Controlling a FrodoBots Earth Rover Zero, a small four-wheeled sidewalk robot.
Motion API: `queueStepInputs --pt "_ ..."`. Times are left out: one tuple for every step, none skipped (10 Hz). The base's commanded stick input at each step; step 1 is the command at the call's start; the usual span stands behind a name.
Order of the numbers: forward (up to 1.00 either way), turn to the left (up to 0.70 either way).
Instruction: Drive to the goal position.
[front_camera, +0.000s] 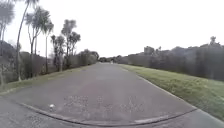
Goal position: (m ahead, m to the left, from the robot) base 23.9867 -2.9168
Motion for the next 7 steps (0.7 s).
queueStepInputs --pt "1.00 0.00" --pt "1.00 0.00" --pt "1.00 0.00" --pt "1.00 0.00" --pt "1.00 0.00" --pt "1.00 0.00" --pt "1.00 0.00"
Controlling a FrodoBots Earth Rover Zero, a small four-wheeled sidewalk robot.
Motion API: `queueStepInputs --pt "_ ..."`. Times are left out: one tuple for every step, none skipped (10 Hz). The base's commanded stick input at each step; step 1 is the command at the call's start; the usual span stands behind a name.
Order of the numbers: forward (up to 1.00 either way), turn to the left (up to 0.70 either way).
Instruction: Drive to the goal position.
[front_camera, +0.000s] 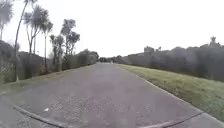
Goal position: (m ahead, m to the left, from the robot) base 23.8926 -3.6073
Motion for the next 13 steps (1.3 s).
queueStepInputs --pt "1.00 0.00" --pt "1.00 0.00" --pt "1.00 0.00" --pt "1.00 0.00" --pt "1.00 0.00" --pt "1.00 0.00" --pt "1.00 0.00" --pt "1.00 0.00" --pt "1.00 0.00" --pt "1.00 0.00" --pt "1.00 0.00" --pt "1.00 0.00" --pt "1.00 0.00"
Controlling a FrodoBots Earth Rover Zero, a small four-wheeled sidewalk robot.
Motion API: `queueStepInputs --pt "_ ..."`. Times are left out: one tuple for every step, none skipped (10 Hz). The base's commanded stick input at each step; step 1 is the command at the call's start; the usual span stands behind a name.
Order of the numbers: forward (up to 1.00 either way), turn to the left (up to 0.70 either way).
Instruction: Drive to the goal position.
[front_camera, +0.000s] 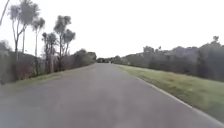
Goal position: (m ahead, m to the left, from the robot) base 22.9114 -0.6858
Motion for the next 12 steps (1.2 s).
queueStepInputs --pt "1.00 0.00" --pt "1.00 0.00" --pt "1.00 0.00" --pt "1.00 0.00" --pt "1.00 0.00" --pt "1.00 0.00" --pt "1.00 0.00" --pt "1.00 0.00" --pt "1.00 0.00" --pt "1.00 0.00" --pt "1.00 0.00" --pt "1.00 0.00"
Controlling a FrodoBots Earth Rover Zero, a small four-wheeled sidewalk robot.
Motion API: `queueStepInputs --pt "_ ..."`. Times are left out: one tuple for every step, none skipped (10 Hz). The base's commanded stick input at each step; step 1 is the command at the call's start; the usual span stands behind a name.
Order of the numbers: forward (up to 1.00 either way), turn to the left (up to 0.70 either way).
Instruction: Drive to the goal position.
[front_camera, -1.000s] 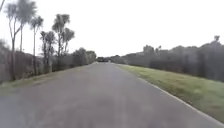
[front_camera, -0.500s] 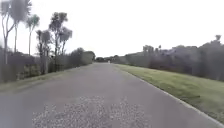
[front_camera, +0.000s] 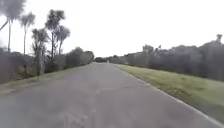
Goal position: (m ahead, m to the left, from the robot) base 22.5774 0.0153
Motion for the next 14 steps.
queueStepInputs --pt "1.00 0.00" --pt "1.00 0.00" --pt "1.00 0.00" --pt "1.00 0.00" --pt "1.00 0.00" --pt "1.00 0.00" --pt "1.00 0.00" --pt "1.00 0.00" --pt "1.00 0.00" --pt "1.00 0.00" --pt "1.00 0.00" --pt "1.00 0.00" --pt "1.00 0.27" --pt "1.00 0.27"
